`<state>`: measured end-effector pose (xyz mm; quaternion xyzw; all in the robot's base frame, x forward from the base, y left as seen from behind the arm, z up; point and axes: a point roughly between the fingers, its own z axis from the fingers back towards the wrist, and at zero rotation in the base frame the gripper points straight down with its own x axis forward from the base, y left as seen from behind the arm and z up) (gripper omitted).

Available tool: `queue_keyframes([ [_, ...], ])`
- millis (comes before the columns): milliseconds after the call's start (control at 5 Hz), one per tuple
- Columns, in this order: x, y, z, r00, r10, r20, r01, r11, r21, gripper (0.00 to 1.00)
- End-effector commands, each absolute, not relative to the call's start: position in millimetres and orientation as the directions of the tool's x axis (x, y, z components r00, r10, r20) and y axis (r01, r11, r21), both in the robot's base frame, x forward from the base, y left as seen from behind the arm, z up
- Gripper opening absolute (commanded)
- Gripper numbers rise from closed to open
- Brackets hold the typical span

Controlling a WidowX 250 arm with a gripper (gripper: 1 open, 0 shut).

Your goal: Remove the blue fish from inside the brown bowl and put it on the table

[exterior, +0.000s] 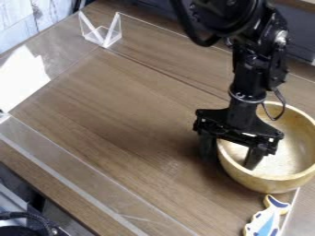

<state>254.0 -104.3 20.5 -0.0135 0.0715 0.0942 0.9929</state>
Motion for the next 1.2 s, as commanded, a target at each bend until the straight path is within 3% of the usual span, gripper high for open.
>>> queue_keyframes([
  [0,245,-121,11.7,0.97,0.163,-0.178,-0.167,0.986,-0.007,1.0],
  [1000,243,-146,10.9,0.97,0.153,-0.19,-0.155,0.988,0.006,1.0],
])
